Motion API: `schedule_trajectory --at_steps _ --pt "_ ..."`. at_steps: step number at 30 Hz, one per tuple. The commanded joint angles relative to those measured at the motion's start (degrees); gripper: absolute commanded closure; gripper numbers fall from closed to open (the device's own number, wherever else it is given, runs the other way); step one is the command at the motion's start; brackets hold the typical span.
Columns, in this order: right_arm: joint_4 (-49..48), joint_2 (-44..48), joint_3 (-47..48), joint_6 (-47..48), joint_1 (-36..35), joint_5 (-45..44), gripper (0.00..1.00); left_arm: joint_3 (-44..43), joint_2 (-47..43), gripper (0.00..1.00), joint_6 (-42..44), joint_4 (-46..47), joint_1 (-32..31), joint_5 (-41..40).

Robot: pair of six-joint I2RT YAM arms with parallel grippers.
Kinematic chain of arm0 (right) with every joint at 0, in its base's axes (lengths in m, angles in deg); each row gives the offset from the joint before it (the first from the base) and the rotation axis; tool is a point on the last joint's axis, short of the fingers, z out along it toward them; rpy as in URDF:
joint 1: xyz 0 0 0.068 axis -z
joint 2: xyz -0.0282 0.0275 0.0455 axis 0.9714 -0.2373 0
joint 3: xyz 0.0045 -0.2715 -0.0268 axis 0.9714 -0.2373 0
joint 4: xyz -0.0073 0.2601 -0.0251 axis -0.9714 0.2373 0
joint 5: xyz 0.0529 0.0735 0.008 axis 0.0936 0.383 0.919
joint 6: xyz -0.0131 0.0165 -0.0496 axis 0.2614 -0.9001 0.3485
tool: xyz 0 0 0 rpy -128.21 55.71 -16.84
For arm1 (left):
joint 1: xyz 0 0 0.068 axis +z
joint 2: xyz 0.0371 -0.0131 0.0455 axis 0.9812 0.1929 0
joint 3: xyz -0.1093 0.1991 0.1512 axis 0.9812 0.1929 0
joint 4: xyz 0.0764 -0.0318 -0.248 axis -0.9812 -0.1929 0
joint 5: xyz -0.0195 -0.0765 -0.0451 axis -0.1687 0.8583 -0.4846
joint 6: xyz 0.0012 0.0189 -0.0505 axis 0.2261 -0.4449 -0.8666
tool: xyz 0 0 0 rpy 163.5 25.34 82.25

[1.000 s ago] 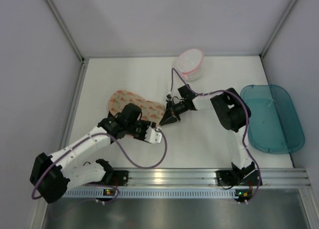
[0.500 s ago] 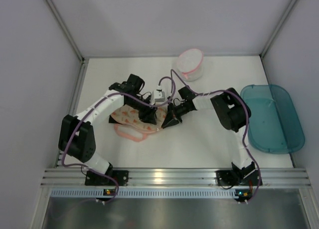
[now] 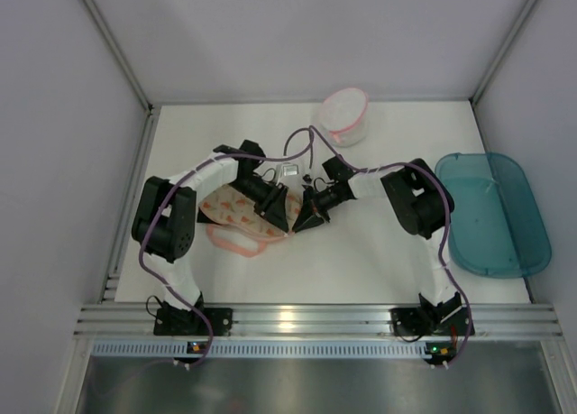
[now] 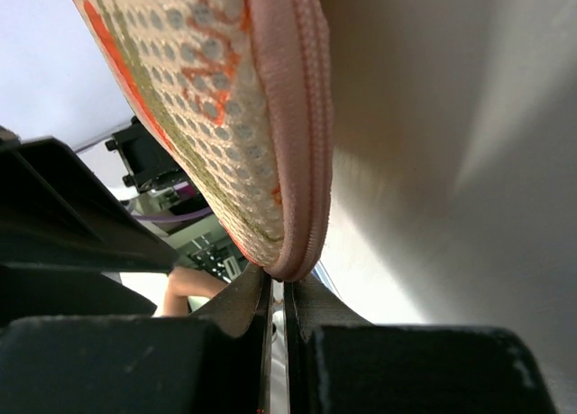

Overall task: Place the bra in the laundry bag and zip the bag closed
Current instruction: Zip the laundry bag at the center of the board.

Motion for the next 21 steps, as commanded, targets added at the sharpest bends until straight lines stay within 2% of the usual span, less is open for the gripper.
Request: schedule_trajectory --at_steps 1,7,21 --pt "-0.7 2.9 1.2 0.1 0.2 0.5 1.00 -3.9 1.2 0.59 -5.4 -0.8 1.8 2.6" --pt "-1.6 3.1 1.0 -0.8 0.2 0.5 1.00 -3.1 1.8 0.59 -9.9 4.3 2.0 -5.9" --pt "-2.7 3.8 0.2 -2.5 0.2 0.8 1.00 -3.2 5.7 0.59 -11.7 7.7 1.9 -8.1"
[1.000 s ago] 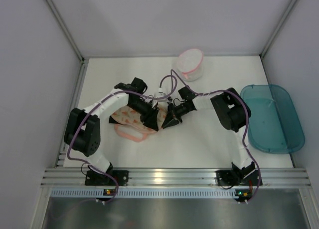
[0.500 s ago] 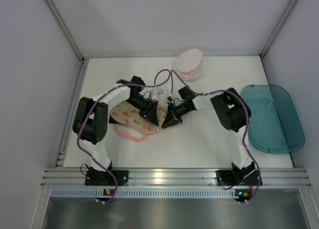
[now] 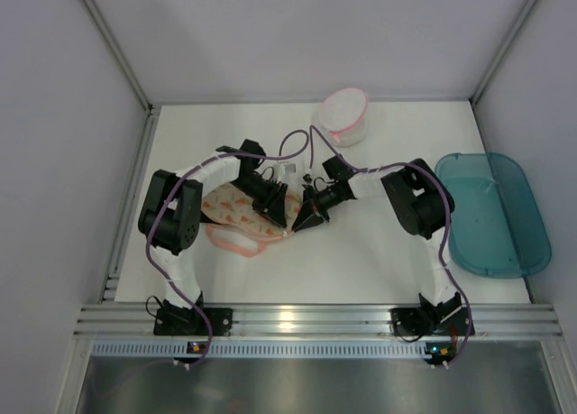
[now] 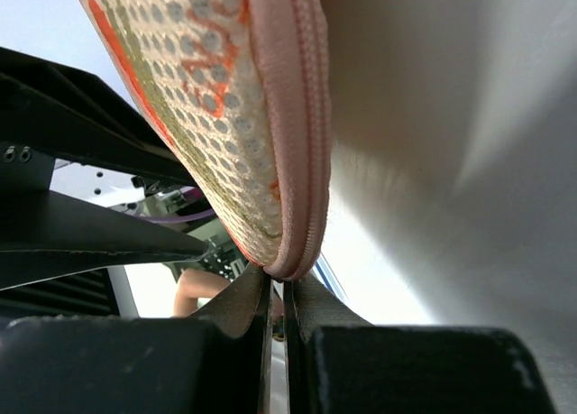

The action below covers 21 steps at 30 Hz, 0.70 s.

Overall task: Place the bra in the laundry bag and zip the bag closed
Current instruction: Zip the laundry bag at the center of the board.

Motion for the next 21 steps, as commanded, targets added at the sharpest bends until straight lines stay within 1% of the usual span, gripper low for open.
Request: schedule_trajectory --at_steps 1,10,12,17,21 --pt "-2.1 3.6 0.3 -0.8 0.2 0.8 1.00 -1.5 1.1 0.60 -0.9 1.9 -0.1 0.8" --pt "-2.6 3.5 0.3 -1.3 -0.1 0.9 1.00 -0.5 1.9 0.62 -0.1 1.9 -0.5 1.7" --pt "-2.8 3.2 0.3 -1.7 -0.2 1.0 1.00 -0.2 1.7 0.63 0.2 1.9 -0.4 2.2" --pt "-2.9 2.8 0.4 -2.0 -0.1 0.9 1.00 1.3 -0.2 0.65 1.1 1.9 -1.0 2.8" --pt "-3.0 2.8 0.3 -2.1 -0.1 0.9 1.00 2.1 -0.7 0.68 1.2 1.8 -1.0 2.9"
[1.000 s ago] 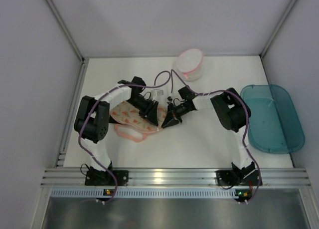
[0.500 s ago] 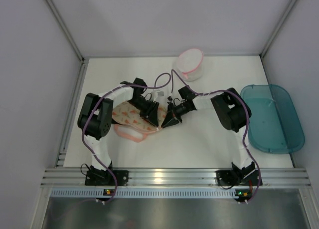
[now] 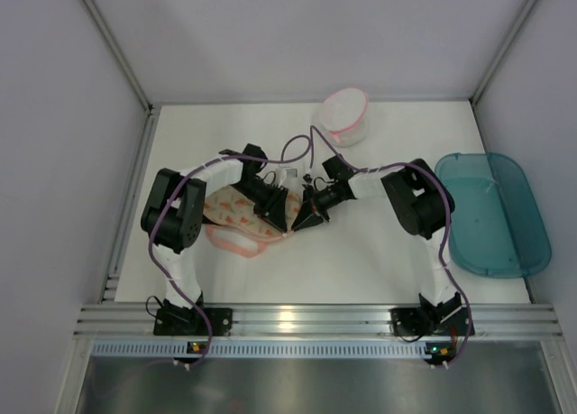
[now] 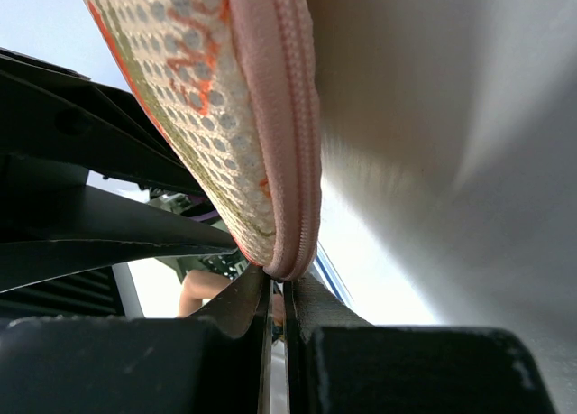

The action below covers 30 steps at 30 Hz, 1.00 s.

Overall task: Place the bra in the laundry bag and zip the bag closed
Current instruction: Zip the laundry bag at the center of the board.

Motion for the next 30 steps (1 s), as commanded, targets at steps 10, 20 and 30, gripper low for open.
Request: schedule_trajectory --at_steps 10,20,30 --pt "-2.7 2.8 0.3 -0.3 0.0 0.9 1.00 1.1 -3.0 0.87 2.5 0.9 -0.4 1.8" --pt "-1.7 2.2 0.2 0.6 1.8 0.6 1.00 3.6 -10.4 1.00 8.6 0.9 -1.1 0.3" --pt "0.9 1.8 0.5 3.7 3.4 0.1 1.00 13.3 -21.2 1.00 24.5 1.1 -7.2 -10.6"
